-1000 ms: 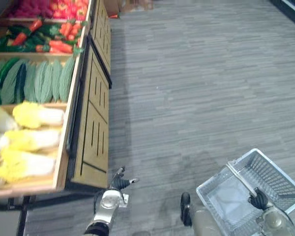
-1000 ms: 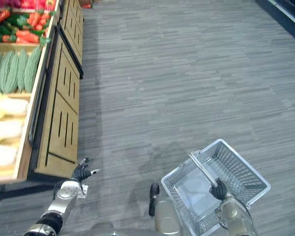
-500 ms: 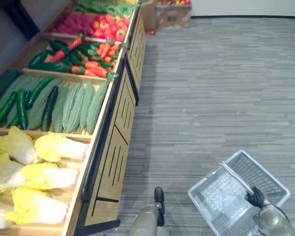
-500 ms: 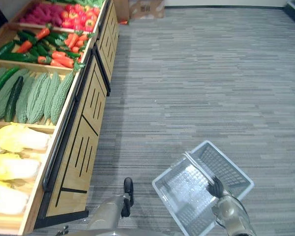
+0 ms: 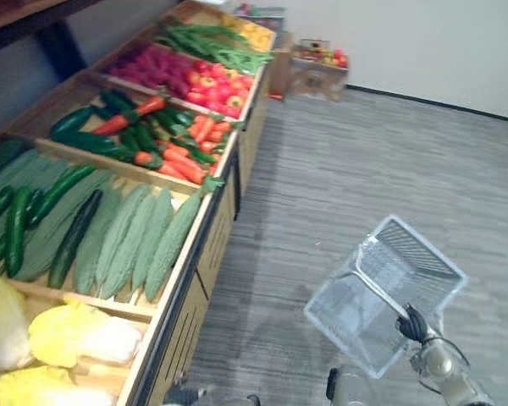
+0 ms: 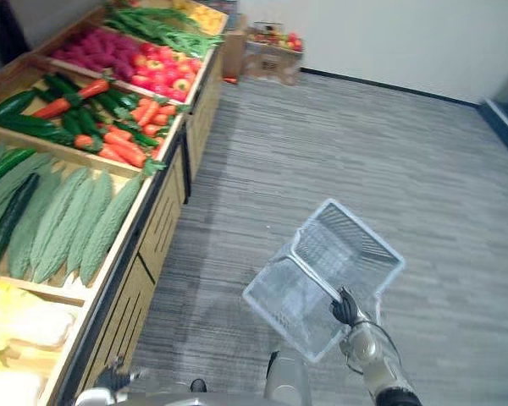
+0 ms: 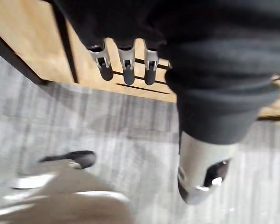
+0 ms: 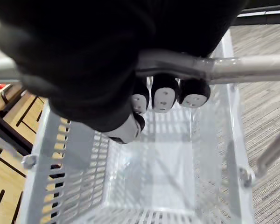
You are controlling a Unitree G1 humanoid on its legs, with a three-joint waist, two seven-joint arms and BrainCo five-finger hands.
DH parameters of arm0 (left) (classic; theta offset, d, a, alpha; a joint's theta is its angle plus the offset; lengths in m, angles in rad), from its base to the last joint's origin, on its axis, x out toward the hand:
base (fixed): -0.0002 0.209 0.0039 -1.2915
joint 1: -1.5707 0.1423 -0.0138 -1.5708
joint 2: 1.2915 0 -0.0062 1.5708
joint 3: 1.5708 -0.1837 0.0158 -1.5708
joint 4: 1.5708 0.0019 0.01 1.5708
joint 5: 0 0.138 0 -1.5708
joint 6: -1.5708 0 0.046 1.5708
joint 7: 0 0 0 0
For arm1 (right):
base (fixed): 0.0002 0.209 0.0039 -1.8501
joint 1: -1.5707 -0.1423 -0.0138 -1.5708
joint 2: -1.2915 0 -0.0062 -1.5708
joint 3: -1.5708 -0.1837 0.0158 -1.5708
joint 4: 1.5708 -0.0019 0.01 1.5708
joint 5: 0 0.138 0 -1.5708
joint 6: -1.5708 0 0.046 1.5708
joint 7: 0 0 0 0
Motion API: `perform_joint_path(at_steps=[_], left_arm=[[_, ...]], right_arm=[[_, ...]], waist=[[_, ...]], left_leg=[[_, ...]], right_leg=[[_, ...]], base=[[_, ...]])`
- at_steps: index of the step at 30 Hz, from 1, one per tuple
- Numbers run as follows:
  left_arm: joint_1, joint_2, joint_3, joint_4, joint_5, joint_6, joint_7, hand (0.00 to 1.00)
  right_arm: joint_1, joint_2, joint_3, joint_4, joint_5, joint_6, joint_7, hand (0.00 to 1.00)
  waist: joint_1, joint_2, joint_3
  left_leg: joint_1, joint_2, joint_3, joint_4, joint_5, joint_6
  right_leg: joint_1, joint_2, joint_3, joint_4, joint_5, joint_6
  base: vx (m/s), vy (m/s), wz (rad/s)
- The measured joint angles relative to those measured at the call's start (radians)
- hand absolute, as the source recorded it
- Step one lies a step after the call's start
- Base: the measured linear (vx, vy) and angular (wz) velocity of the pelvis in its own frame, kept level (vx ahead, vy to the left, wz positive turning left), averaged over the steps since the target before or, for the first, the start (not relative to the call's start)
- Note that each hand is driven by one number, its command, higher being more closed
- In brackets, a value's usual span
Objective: Pick vegetable in the basket
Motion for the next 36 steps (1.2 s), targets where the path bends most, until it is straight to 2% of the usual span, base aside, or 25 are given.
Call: perform_joint_path(at_steps=[1,2,4,5,6,7,8,9,10,11,13,14,15,16,17,19,20,22,23,24,26,28,30,34,36], left_arm=[[-0.009,-0.002,-0.009,-0.009,0.0,-0.008,0.0,0.0],[-0.013,-0.004,-0.014,-0.014,0.0,-0.011,0.001,0.0],[-0.016,-0.005,-0.04,-0.014,0.0,-0.022,0.007,0.0],[-0.015,0.0,-0.043,-0.012,0.0,-0.022,0.009,0.0],[-0.015,0.005,-0.047,-0.012,0.0,-0.022,0.012,0.0],[-0.012,0.007,-0.048,-0.01,0.0,-0.022,0.012,0.0],[-0.012,0.011,-0.056,-0.001,0.0,-0.022,0.015,0.0],[-0.02,-0.008,-0.059,0.034,-0.001,-0.018,0.024,0.0],[-0.017,-0.019,-0.072,0.039,0.0,-0.018,0.022,0.0],[-0.017,-0.034,-0.077,0.048,-0.001,-0.02,0.024,0.0],[-0.006,-0.039,-0.067,0.063,-0.024,-0.02,0.031,0.0],[-0.006,-0.04,-0.052,0.064,-0.041,-0.019,0.038,0.0],[-0.006,-0.04,-0.045,0.065,-0.041,-0.017,0.038,0.0],[-0.004,-0.04,-0.036,0.069,-0.041,-0.016,0.039,0.0],[-0.003,-0.04,-0.036,0.072,-0.041,-0.016,0.039,0.0],[0.007,-0.041,-0.039,0.083,-0.041,-0.011,0.038,0.0],[0.008,-0.042,-0.039,0.083,-0.041,-0.011,0.038,0.0],[0.005,-0.041,-0.039,0.078,-0.04,-0.01,0.038,0.0],[0.005,-0.042,-0.038,0.077,-0.04,-0.009,0.038,0.0],[0.005,-0.043,-0.038,0.076,-0.039,-0.009,0.037,0.0],[0.014,-0.046,-0.035,0.078,-0.038,-0.008,0.037,0.0],[0.034,-0.049,-0.027,0.082,-0.037,-0.008,0.037,0.0],[0.046,-0.048,-0.006,0.084,-0.036,-0.006,0.036,0.0],[0.058,-0.047,0.003,0.104,-0.033,-0.006,0.034,0.0],[0.055,-0.047,0.002,0.105,-0.027,-0.006,0.03,0.0]], right_arm=[[0.009,0.0,-0.006,0.013,0.0,0.011,0.005,1.0],[0.015,-0.001,-0.017,0.015,0.0,0.017,0.005,1.0],[0.034,-0.001,-0.052,0.022,0.0,0.022,0.009,1.0],[0.036,0.001,-0.053,0.026,0.0,0.022,0.01,1.0],[0.041,0.001,-0.055,0.035,0.0,0.022,0.011,1.0],[0.047,0.001,-0.057,0.038,0.0,0.022,0.011,1.0],[0.068,0.001,-0.063,0.039,0.0,0.023,0.011,1.0],[0.067,-0.009,-0.09,0.054,0.0,0.032,0.009,1.0],[0.069,-0.014,-0.102,0.054,0.0,0.035,0.01,1.0],[0.061,-0.017,-0.118,0.057,0.001,0.039,0.01,1.0],[0.06,-0.017,-0.125,0.059,0.002,0.039,0.008,1.0],[0.066,-0.019,-0.146,0.064,0.002,0.039,0.007,1.0],[0.068,-0.019,-0.158,0.071,0.004,0.039,0.006,1.0],[0.069,-0.019,-0.175,0.09,0.013,0.039,0.005,1.0],[0.072,-0.019,-0.183,0.098,0.022,0.038,0.004,1.0],[0.069,-0.023,-0.196,0.121,0.032,0.039,-0.011,1.0],[0.067,-0.023,-0.2,0.125,0.032,0.039,-0.016,1.0],[0.074,-0.019,-0.203,0.126,0.032,0.034,-0.018,1.0],[0.074,-0.018,-0.203,0.126,0.032,0.034,-0.018,1.0],[0.07,-0.014,-0.203,0.126,0.033,0.033,-0.017,1.0],[0.072,-0.006,-0.203,0.129,0.033,0.032,-0.014,1.0],[0.063,-0.005,-0.194,0.134,0.032,0.032,-0.01,1.0],[0.054,0.007,-0.192,0.136,0.032,0.029,-0.01,1.0],[0.023,0.023,-0.19,0.144,0.032,0.028,-0.01,1.0],[0.009,0.027,-0.191,0.169,0.032,0.024,-0.013,1.0]], waist=[[0.0,0.0,0.0],[0.001,0.003,0.001],[0.006,0.011,0.005],[0.007,0.003,0.001],[0.01,-0.006,-0.001],[0.01,-0.009,-0.003],[0.009,-0.032,-0.014],[0.009,0.008,-0.017],[0.01,0.018,-0.026],[0.014,0.041,-0.037],[0.023,0.032,-0.037],[0.018,0.032,-0.038],[0.013,0.028,-0.036],[0.009,0.028,-0.036],[0.009,0.028,-0.035],[0.01,0.029,-0.034],[0.008,0.03,-0.033],[0.004,0.036,-0.034],[0.006,0.038,-0.035],[0.006,0.053,-0.036],[0.008,0.07,-0.04],[0.019,0.085,-0.04],[0.036,0.084,-0.037],[0.037,0.083,-0.036],[0.035,0.081,-0.035]], left_leg=[[0.011,0.006,-0.035,0.004,-0.008,-0.009],[0.015,0.013,-0.058,0.01,-0.021,-0.017],[0.003,0.032,-0.147,0.073,-0.119,-0.057],[-0.007,0.032,-0.165,0.096,-0.141,-0.067],[-0.027,0.033,-0.217,0.148,-0.191,-0.094],[-0.038,0.034,-0.246,0.172,-0.215,-0.108],[-0.054,0.035,-0.308,0.211,-0.261,-0.137],[-0.061,0.08,-0.373,0.222,-0.284,-0.16],[-0.083,0.097,-0.404,0.223,-0.272,-0.177],[-0.092,0.121,-0.44,0.218,-0.223,-0.204],[-0.133,0.141,-0.488,0.211,-0.142,-0.226],[-0.177,0.148,-0.48,0.207,-0.048,-0.226],[-0.196,0.155,-0.464,0.202,-0.008,-0.23],[-0.222,0.167,-0.39,0.189,0.067,-0.23],[-0.234,0.175,-0.336,0.182,0.089,-0.227],[-0.245,0.188,-0.061,0.155,0.119,-0.209],[-0.245,0.186,0.006,0.152,0.14,-0.196],[-0.236,0.181,0.208,0.076,0.193,-0.176],[-0.236,0.176,0.232,0.051,0.203,-0.175],[-0.237,0.163,0.259,0.006,0.226,-0.16],[-0.237,0.142,0.259,-0.069,0.258,-0.154],[-0.227,0.131,0.251,-0.123,0.258,-0.154],[-0.228,0.124,0.249,-0.144,0.261,-0.15],[-0.224,0.109,0.253,-0.161,0.256,-0.156],[-0.216,0.098,0.255,-0.164,0.252,-0.15]], right_leg=[[0.005,0.017,0.038,-0.16,0.0,0.0],[0.016,0.026,0.052,-0.253,0.0,0.0],[0.048,0.051,0.133,-0.601,0.008,0.011],[0.052,0.05,0.154,-0.667,0.01,0.014],[0.069,0.05,0.177,-0.772,0.018,0.026],[0.077,0.05,0.178,-0.792,0.019,0.03],[0.093,0.045,0.173,-0.791,0.019,0.046],[0.101,0.065,0.094,-0.743,-0.056,0.159],[0.095,0.075,0.053,-0.723,-0.081,0.135],[0.074,0.083,0.002,-0.636,-0.126,0.11],[0.073,0.071,-0.087,-0.566,-0.178,0.068],[0.104,0.05,-0.18,-0.572,-0.194,0.046],[0.127,0.046,-0.222,-0.591,-0.196,0.042],[0.18,0.041,-0.289,-0.635,-0.198,0.037],[0.206,0.04,-0.318,-0.652,-0.199,0.035],[0.28,0.024,-0.432,-0.683,-0.206,0.024],[0.296,0.02,-0.459,-0.691,-0.206,0.024],[0.342,0.014,-0.552,-0.725,-0.206,0.026],[0.349,0.014,-0.573,-0.738,-0.206,0.028],[0.366,0.016,-0.614,-0.766,-0.199,0.042],[0.392,0.021,-0.676,-0.806,-0.18,0.068],[0.406,0.032,-0.7,-0.834,-0.163,0.085],[0.412,0.042,-0.7,-0.865,-0.14,0.093],[0.411,0.042,-0.674,-0.89,-0.119,0.1],[0.407,0.026,-0.669,-0.872,-0.12,0.1]], base=[[0.33,-0.168,1.11],[0.32,-0.203,0.96],[0.31,-0.264,0.94],[0.3,-0.366,0.98],[0.28,-0.456,0.89],[0.27,-0.507,1.35],[0.31,-0.712,1.44],[0.21,-0.508,1.51],[0.33,-0.68,1.37],[0.22,-0.414,1.14],[0.24,-0.568,1.44],[0.2,-0.557,1.77],[0.18,-0.477,2.14],[0.1,-0.294,1.59],[0.09,-0.271,1.78],[0.05,-0.204,1.42],[0.0,-0.099,1.38],[-0.03,-0.016,1.34],[-0.07,0.072,1.14],[-0.11,0.116,0.97],[-0.14,0.159,0.99],[-0.08,0.147,0.57],[-0.08,0.13,0.22],[-0.06,0.093,0.03],[0.0,0.047,-0.07]])
